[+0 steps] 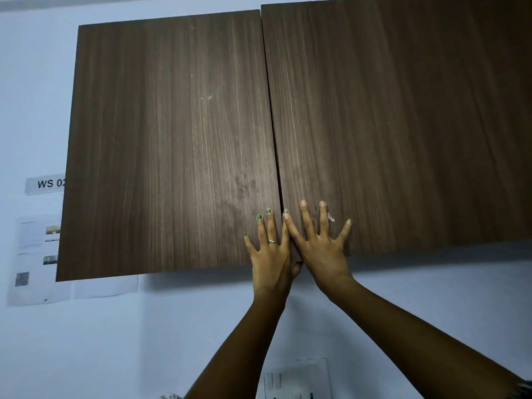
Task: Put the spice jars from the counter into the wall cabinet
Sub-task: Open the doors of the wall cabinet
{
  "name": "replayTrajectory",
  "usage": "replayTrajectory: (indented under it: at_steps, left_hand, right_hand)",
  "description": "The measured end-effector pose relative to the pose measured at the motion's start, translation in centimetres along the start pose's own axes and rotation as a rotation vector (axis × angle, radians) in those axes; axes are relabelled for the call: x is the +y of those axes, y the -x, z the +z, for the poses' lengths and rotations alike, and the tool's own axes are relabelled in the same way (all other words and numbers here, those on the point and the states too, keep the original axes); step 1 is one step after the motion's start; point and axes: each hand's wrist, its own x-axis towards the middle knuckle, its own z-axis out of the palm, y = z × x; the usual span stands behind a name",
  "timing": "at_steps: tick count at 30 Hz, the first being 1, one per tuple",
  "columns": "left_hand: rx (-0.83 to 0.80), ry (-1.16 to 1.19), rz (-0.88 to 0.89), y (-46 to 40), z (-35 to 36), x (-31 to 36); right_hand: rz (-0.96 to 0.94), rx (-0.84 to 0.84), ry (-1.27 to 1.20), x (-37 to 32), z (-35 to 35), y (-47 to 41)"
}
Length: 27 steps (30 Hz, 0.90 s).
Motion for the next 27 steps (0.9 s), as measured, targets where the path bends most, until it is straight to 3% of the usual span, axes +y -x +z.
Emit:
replayTrajectory:
  at_steps: [3, 8, 14, 22, 27]
  left_hand:
    - [0.021, 0.169, 0.017, 0.8, -0.1, 0.4]
    - [0.197, 0.561, 0.133, 2.6, -1.3, 2.0]
    - [0.357, 0.779, 0.238, 5.3, -4.8, 4.3]
    - [0.514, 1.027, 0.413, 7.4, -10.8, 9.9]
    - [0.577, 1.219, 0.445, 7.9, -13.4, 13.6]
  right_hand:
    - [-0.010, 0.021, -0.001, 0.1, -0.7, 0.6]
    - [-0.044, 0.024, -0.022, 0.9, -3.2, 2.6]
    - [-0.101, 0.033, -0.110, 2.9, -8.5, 6.2]
    - [-0.225, 0.300, -0.292, 7.1, -14.8, 11.7]
    - [-0.344, 0.511, -0.091, 9.6, -17.1, 13.1]
